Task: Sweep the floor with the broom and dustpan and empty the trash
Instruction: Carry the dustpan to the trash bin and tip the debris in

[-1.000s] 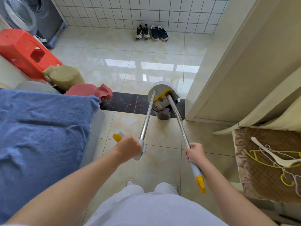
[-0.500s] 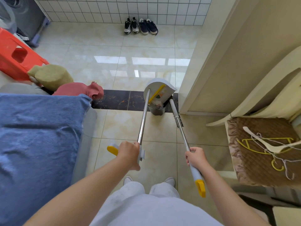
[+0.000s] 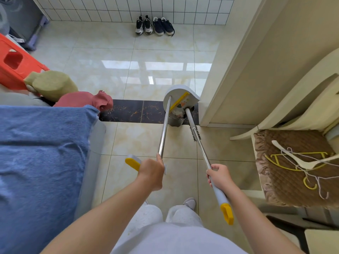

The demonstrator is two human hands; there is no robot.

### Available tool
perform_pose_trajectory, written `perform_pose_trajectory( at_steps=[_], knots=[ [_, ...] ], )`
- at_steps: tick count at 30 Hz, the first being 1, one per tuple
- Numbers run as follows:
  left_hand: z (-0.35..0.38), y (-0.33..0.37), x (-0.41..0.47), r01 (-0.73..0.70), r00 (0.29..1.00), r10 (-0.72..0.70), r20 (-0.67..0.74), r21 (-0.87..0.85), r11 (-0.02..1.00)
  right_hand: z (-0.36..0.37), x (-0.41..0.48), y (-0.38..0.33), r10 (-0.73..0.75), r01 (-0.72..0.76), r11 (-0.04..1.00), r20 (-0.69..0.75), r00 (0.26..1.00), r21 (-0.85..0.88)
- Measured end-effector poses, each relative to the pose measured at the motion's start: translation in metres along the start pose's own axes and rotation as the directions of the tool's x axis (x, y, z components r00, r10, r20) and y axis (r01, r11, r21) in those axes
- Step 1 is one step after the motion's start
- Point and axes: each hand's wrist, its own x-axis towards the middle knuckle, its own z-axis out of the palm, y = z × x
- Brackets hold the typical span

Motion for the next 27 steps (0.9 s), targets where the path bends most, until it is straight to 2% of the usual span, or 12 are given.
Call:
perform_pose_trajectory(
  at_steps=[2,8,15,20,24,27],
  knots=[
    [0.005,-0.012,0.002,-0.058,0.998,0.06,-0.016,0.107,0.993,0.001,0.001,-0.002,-0.01,0.01,1.0,-0.001,1.0,-0.008],
    [0.008,-0.052,-0.005,-0.124,0.99,0.137,-0.041,0.232,0.965,0.004,0.003,-0.01,-0.042,0.042,0.998,-0.015,0.999,-0.038],
    [0.019,-0.036,-0.015,-0.188,0.98,0.197,-0.019,0.222,0.957,0.006,0.006,-0.015,-0.071,0.07,0.996,-0.025,0.997,-0.047],
    [0.032,-0.021,-0.009,-0.124,0.99,0.114,0.079,0.145,0.982,0.002,0.003,-0.011,-0.059,0.057,0.996,-0.021,0.998,-0.07],
    [0.034,-0.022,-0.012,-0.153,0.988,0.153,0.014,0.177,0.972,0.004,0.001,-0.005,-0.043,0.041,0.997,-0.026,0.999,-0.072],
    [0.035,-0.031,-0.009,-0.128,0.992,0.13,0.006,0.188,0.974,0.005,0.0,-0.004,-0.038,0.036,0.997,-0.031,0.999,-0.065]
  ],
)
